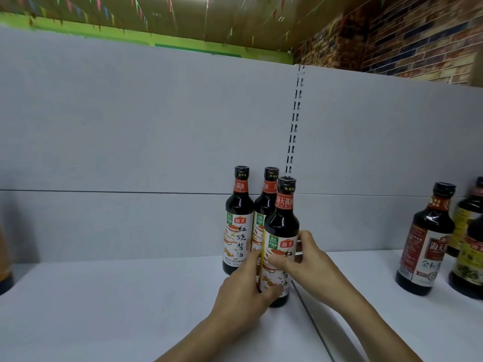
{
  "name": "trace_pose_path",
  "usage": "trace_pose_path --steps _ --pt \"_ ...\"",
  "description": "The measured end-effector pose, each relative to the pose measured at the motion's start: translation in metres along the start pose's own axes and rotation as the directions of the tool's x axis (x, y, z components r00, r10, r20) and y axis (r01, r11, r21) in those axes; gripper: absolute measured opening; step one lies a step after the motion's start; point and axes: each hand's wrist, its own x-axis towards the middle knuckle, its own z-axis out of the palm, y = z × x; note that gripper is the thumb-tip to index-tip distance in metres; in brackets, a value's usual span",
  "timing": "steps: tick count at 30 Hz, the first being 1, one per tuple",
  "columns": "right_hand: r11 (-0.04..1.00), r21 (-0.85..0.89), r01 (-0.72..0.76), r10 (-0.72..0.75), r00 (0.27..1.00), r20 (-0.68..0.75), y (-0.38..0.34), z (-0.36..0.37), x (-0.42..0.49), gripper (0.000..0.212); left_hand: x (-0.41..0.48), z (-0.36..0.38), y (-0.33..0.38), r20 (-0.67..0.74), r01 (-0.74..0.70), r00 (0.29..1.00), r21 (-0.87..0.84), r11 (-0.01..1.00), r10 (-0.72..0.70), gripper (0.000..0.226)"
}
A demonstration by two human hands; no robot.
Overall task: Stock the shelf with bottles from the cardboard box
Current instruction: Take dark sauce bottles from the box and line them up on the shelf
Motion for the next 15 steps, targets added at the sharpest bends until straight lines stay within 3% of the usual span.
trace_pose_path --steps 15 --pt "0.997 0.073 0.023 -0.026 0.999 0.044 0.025 0.008 0.003 0.047 0.011 0.016 -0.013 -0.119 -0.031 0.992 0.005 1.0 0.031 0.062"
